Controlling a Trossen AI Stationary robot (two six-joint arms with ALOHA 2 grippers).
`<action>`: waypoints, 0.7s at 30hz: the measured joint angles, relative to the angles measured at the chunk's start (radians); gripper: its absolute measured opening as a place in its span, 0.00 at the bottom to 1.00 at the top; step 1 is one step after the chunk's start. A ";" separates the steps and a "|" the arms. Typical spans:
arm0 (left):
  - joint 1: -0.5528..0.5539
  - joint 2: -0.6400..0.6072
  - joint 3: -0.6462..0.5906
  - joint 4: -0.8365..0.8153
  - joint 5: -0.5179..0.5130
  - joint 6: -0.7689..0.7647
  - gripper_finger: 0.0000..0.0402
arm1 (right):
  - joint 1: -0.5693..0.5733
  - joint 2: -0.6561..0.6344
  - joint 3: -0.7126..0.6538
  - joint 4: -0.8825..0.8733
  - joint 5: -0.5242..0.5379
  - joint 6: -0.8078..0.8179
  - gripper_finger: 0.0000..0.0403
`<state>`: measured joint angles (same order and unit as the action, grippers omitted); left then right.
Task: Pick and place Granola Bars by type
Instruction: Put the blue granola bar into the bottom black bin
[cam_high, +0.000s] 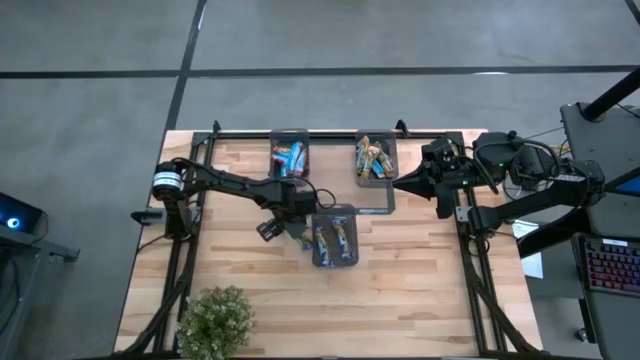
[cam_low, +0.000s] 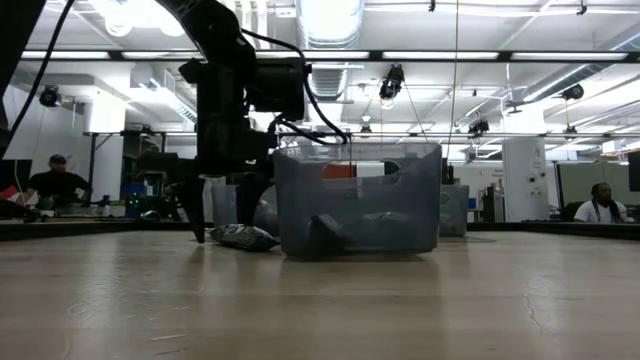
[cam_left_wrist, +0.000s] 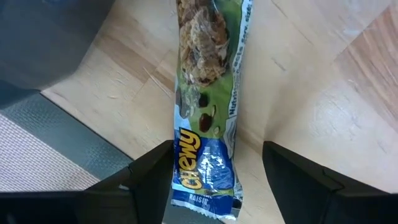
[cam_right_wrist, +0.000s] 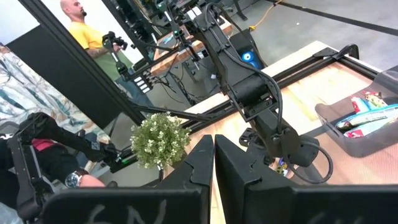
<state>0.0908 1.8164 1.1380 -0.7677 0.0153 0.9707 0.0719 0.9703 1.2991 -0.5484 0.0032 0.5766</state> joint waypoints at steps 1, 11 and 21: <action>0.000 0.000 0.004 -0.001 -0.001 0.000 0.56 | 0.000 0.000 0.000 0.000 0.000 0.000 0.02; 0.001 0.001 0.033 0.000 -0.036 0.000 0.56 | 0.000 0.000 0.000 0.000 0.000 0.000 0.02; 0.005 0.001 0.034 -0.004 -0.040 -0.080 0.56 | 0.000 0.000 0.000 0.000 0.000 -0.003 0.02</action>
<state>0.0954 1.8175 1.1721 -0.7719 -0.0245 0.8911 0.0719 0.9703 1.2991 -0.5488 0.0032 0.5732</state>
